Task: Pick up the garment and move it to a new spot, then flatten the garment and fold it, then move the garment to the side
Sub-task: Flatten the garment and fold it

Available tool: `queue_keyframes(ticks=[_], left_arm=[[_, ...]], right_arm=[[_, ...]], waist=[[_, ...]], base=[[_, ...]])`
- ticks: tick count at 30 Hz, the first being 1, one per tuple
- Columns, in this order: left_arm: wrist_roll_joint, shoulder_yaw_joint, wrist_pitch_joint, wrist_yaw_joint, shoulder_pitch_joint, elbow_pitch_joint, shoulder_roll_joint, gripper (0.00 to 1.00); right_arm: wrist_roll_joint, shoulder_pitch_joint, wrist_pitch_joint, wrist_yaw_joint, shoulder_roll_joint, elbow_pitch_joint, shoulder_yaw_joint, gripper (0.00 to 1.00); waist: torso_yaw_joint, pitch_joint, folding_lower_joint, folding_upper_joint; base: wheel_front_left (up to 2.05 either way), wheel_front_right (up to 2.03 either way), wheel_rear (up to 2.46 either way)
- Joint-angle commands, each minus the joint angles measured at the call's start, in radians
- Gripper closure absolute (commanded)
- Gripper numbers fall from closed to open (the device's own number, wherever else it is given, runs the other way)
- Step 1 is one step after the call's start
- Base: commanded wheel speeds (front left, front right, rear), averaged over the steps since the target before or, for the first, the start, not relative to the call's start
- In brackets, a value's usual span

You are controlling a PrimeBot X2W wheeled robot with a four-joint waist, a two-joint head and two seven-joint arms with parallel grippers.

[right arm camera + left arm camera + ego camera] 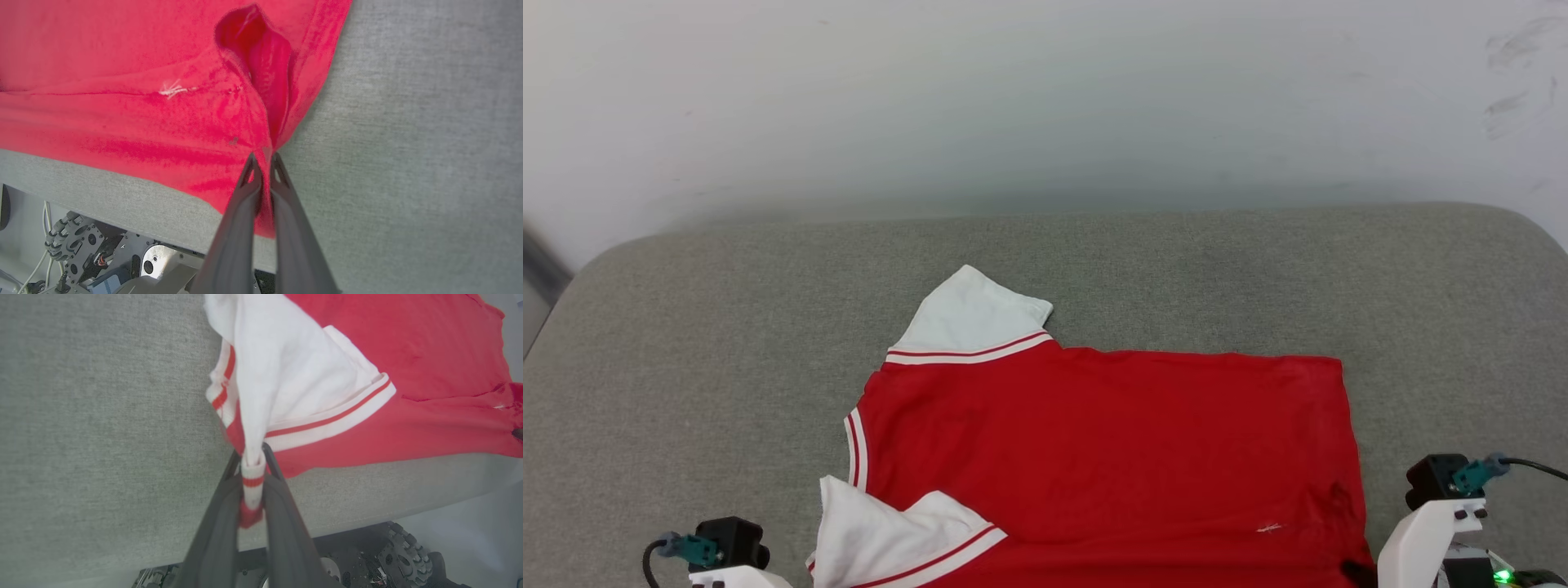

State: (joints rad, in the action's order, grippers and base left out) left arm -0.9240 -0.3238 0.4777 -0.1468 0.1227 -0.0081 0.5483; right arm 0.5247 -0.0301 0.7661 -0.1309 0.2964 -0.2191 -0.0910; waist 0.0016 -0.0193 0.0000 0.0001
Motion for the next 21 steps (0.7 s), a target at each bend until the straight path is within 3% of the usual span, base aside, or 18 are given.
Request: queue_keyframes(ticks=[1,2,7,16,21], left_arm=[[0.004,-0.004,-0.011,0.002,0.005,0.01,-0.005,1.0],[-0.003,-0.013,-0.028,0.012,-0.008,0.046,-0.035,0.0],[0.017,-0.006,-0.101,0.025,-0.033,0.085,-0.065,0.0],[0.134,0.017,-0.308,0.028,-0.104,0.081,-0.075,0.0],[0.203,0.032,-0.429,0.012,-0.163,0.061,-0.092,0.0]], right_arm=[[-0.004,0.016,-0.008,0.0,-0.004,0.002,0.014,0.7],[-0.014,0.048,-0.048,0.0,-0.024,0.002,0.038,0.0],[-0.07,0.088,-0.209,0.0,-0.038,0.029,0.053,0.0],[-0.217,0.065,-0.608,0.0,-0.119,0.083,0.093,0.0],[-0.271,0.046,-0.719,0.0,-0.169,0.117,0.112,0.0]], waist=[[0.0,0.001,0.0,-0.0001],[0.002,0.003,0.0,-0.0001],[0.0,0.001,0.0,-0.0001],[-0.021,-0.011,0.0,-0.0001],[-0.039,-0.004,0.0,-0.0001]], base=[[0.0,0.0,0.0],[0.0,0.0,0.0],[0.0,0.0,0.0],[0.0,0.0,0.0],[0.0,0.0,0.0]])
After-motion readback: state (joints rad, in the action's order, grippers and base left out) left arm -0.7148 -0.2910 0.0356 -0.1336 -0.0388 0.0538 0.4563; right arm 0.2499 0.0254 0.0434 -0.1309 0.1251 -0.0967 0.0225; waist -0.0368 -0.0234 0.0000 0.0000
